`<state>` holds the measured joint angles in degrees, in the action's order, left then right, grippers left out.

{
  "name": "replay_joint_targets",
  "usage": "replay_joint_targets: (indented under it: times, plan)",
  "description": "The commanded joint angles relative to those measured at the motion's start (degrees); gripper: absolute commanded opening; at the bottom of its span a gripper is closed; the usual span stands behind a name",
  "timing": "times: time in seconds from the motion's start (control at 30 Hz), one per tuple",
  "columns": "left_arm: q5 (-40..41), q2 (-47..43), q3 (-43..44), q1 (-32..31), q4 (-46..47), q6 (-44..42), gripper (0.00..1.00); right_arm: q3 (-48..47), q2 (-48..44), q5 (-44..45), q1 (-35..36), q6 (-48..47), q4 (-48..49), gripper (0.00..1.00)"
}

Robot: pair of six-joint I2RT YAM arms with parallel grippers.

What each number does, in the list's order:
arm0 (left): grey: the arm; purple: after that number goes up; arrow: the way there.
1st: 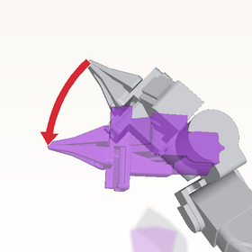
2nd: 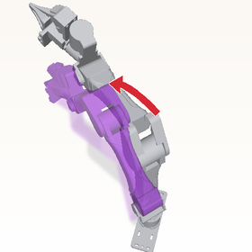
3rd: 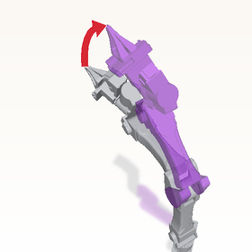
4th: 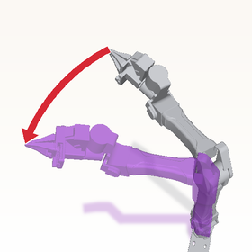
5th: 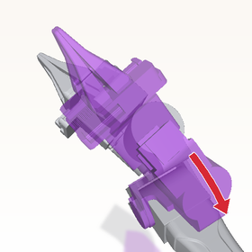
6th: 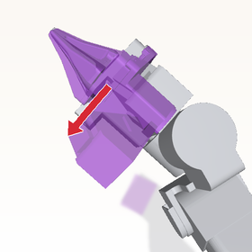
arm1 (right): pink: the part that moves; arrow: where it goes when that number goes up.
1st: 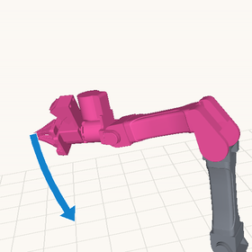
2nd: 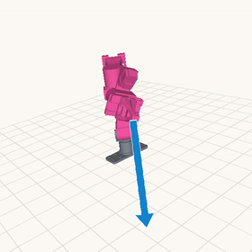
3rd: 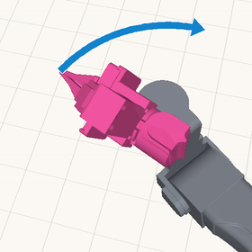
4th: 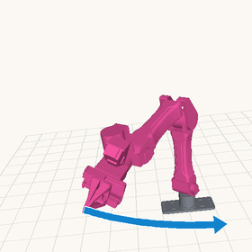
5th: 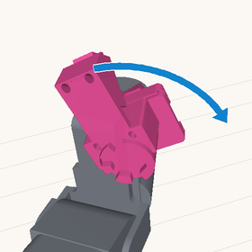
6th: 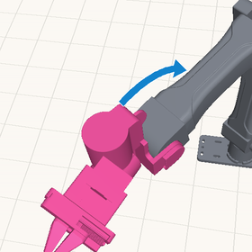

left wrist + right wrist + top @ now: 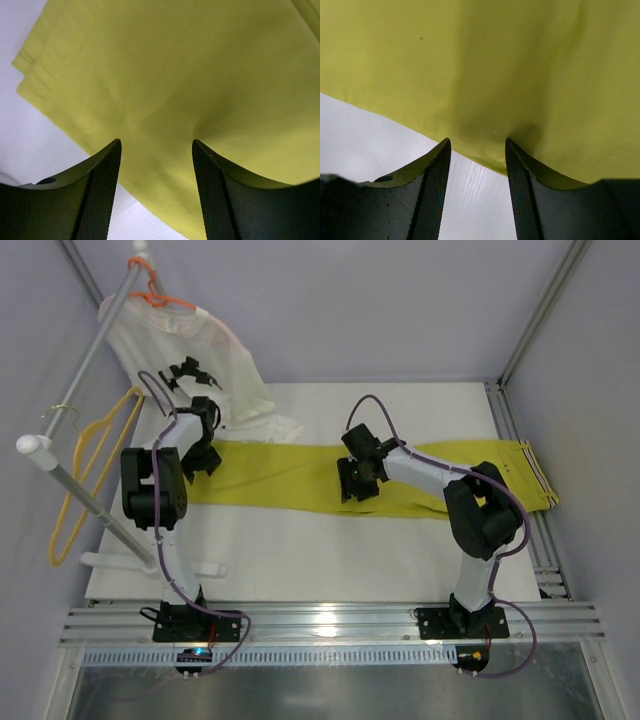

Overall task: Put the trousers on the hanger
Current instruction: Fold the trousers

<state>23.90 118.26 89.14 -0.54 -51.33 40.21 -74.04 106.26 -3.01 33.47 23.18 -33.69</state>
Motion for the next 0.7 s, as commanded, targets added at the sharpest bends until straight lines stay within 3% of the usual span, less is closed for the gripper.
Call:
replay_joint_targets:
  times: [0.0, 0.23, 0.47, 0.67]
  plan:
    - [4.84, 0.04, 2.87, 0.27, -3.68, 0.14, 0.6, 2.67, -0.26, 1.42, 1.15, 1.69, 4.51, 0.5]
    - [5.63, -4.69, 0.78, -1.92, -3.43, -0.65, 0.6, 6.19, 1.06, 2.3, 3.0, 3.28, 6.71, 0.5]
    - [4.75, -10.85, -2.31, -9.91, -2.72, -2.85, 0.6, 7.86, -1.14, 5.73, 5.55, 5.38, 4.42, 0.5]
    - [-3.15, -14.72, -3.1, -18.0, 1.75, -2.33, 0.6, 9.35, -1.67, 4.67, 7.48, 8.54, 4.34, 0.5]
